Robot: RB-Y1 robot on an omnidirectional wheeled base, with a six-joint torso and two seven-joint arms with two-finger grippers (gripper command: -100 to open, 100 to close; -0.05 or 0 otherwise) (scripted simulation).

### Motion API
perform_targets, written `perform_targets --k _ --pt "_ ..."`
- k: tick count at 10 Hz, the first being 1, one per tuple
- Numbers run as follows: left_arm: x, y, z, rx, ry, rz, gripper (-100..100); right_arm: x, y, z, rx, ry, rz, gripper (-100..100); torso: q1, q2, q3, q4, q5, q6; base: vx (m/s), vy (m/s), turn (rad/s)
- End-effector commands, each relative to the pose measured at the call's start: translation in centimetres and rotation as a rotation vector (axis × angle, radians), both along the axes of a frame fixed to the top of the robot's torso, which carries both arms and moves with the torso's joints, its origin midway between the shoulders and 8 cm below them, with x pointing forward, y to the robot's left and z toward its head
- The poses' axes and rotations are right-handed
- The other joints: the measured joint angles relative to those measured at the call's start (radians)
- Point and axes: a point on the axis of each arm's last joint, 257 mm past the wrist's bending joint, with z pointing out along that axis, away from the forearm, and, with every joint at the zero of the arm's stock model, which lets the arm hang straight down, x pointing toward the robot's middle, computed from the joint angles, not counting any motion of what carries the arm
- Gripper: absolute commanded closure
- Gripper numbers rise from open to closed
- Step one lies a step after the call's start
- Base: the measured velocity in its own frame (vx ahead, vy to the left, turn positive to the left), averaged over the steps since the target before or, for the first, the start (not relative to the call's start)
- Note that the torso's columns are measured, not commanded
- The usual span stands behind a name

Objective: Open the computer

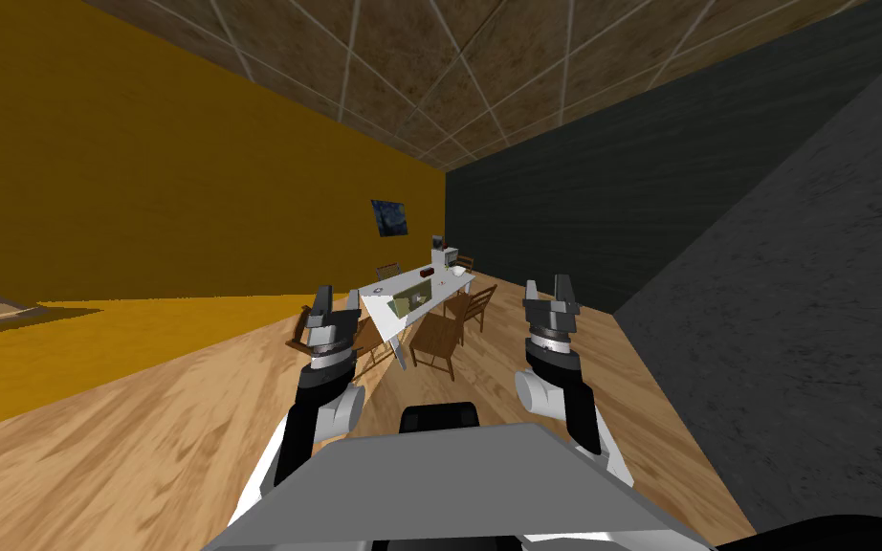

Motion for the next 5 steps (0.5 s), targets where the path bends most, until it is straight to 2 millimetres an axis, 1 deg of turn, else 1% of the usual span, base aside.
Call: perform_targets --k 1,5 --pt "0.00 0.00 0.00 0.000 0.000 0.000 0 0.00 0.00 0.00 0.000 0.000 0.000 0 0.000 0.040 -0.082 0.041 0.000 0.000 0.000 0.000 0.000" --pt "-0.01 0.00 0.01 0.000 0.000 0.000 0 -0.01 0.00 0.01 0.000 0.000 0.000 0 0.000 0.322 -0.644 0.322 0.000 0.000 0.000 0.000 0.000"
